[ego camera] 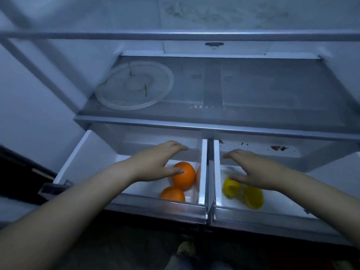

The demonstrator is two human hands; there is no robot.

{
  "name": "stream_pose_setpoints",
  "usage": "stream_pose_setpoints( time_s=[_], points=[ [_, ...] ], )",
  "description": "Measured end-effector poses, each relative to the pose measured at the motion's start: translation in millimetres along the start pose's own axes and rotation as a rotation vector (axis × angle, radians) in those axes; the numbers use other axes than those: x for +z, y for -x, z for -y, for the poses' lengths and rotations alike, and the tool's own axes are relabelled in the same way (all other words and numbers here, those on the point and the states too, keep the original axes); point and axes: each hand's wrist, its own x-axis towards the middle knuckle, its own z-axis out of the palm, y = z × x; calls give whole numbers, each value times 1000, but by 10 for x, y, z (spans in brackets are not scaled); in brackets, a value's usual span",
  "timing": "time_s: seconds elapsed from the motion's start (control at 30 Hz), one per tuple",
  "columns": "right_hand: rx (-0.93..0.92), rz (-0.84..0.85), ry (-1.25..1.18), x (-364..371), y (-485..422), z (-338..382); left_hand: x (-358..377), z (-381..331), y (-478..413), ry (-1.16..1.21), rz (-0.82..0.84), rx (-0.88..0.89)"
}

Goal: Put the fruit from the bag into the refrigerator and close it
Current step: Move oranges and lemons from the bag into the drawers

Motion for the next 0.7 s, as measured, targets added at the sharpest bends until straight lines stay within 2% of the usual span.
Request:
stream_pose_setpoints(
  time_s=[0.23,0.37,0.53,0.7],
  points=[
    [-147,-277,78,-564,428,470,-255,-553,675,-308,-399,-72],
    [-291,-479,63,-692,560,775,-268,-880,1064,-473,-514,-162],
    [-481,-570,63,-716,590,1218,-185,-1195,1682,-542,-658,-333],
    [-661,-536,76,-622,564,1791,2,-1332,2324,-532,-696,-570]
  ],
)
